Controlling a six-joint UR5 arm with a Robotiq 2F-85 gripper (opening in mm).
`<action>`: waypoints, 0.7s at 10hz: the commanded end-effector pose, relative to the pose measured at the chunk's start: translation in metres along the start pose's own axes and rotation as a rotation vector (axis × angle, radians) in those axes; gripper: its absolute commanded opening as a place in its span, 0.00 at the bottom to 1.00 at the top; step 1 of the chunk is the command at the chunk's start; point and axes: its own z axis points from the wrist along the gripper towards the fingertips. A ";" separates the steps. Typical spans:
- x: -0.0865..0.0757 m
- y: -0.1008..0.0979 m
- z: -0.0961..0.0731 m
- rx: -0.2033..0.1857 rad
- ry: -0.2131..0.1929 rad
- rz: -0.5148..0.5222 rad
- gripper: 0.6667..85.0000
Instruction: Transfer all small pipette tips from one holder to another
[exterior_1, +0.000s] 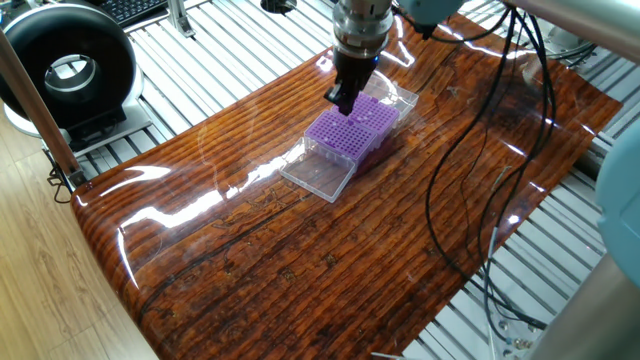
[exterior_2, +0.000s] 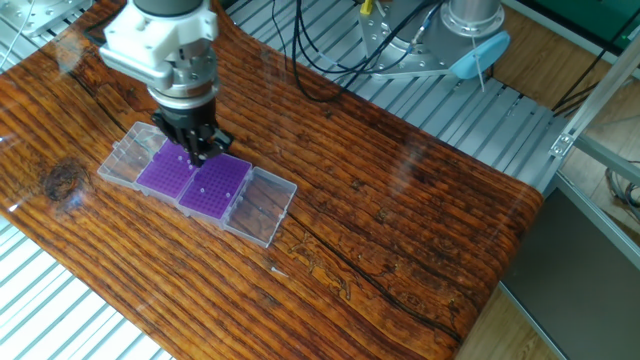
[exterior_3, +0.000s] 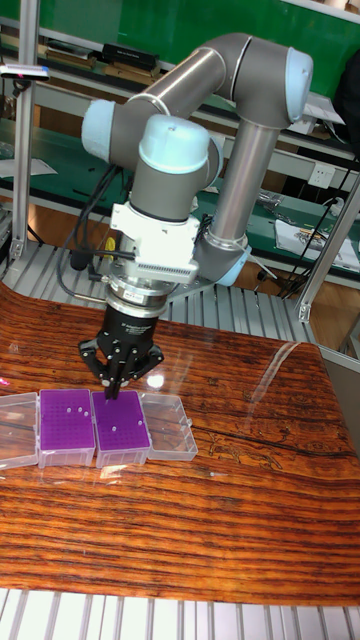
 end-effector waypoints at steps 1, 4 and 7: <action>-0.006 -0.015 0.001 -0.006 -0.012 -0.031 0.01; -0.008 -0.024 0.007 -0.008 -0.026 -0.056 0.01; -0.011 -0.028 0.016 -0.010 -0.045 -0.067 0.01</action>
